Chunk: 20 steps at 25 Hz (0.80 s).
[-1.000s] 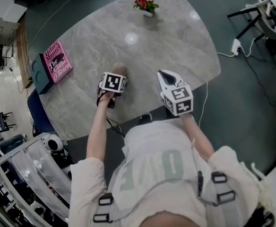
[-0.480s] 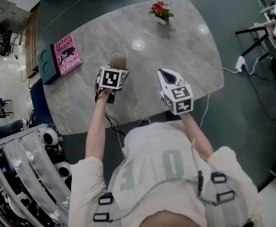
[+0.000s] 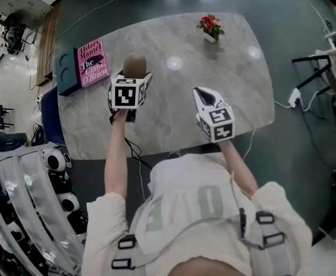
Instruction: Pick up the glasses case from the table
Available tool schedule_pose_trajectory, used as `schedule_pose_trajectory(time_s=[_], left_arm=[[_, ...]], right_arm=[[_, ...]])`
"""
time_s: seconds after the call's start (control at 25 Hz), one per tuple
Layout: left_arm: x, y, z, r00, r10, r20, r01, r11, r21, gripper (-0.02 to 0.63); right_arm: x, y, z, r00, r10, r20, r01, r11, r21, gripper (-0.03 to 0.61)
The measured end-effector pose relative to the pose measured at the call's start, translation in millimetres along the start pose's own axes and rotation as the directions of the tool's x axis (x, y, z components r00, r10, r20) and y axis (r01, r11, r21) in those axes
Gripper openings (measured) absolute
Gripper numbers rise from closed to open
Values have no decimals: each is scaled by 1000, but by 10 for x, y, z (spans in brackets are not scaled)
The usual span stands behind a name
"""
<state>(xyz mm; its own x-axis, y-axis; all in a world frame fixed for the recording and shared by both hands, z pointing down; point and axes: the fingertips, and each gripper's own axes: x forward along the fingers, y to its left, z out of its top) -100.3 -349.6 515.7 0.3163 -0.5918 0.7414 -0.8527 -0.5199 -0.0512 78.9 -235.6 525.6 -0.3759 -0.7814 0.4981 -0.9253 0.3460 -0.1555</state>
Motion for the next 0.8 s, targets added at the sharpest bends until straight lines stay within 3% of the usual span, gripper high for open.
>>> schedule_pose_trajectory(time_s=[0.16, 0.4, 0.6, 0.8], left_arm=[[-368, 224, 410, 981, 97, 169, -85, 994, -74, 399], [-925, 350, 736, 908, 212, 361, -178, 976, -125, 399], [-1296, 370, 827, 793, 271, 546, -212, 962, -169, 399], [-1576, 371, 697, 682, 354, 640, -252, 935, -249, 399]], right_arm=[[36, 45, 45, 1000, 13, 0, -13, 1000, -13, 1], [94, 118, 78, 999, 30, 11, -30, 999, -24, 2], [77, 124, 184, 999, 30, 35, -29, 999, -30, 2], [15, 117, 290, 997, 17, 73, -14, 999, -46, 2]])
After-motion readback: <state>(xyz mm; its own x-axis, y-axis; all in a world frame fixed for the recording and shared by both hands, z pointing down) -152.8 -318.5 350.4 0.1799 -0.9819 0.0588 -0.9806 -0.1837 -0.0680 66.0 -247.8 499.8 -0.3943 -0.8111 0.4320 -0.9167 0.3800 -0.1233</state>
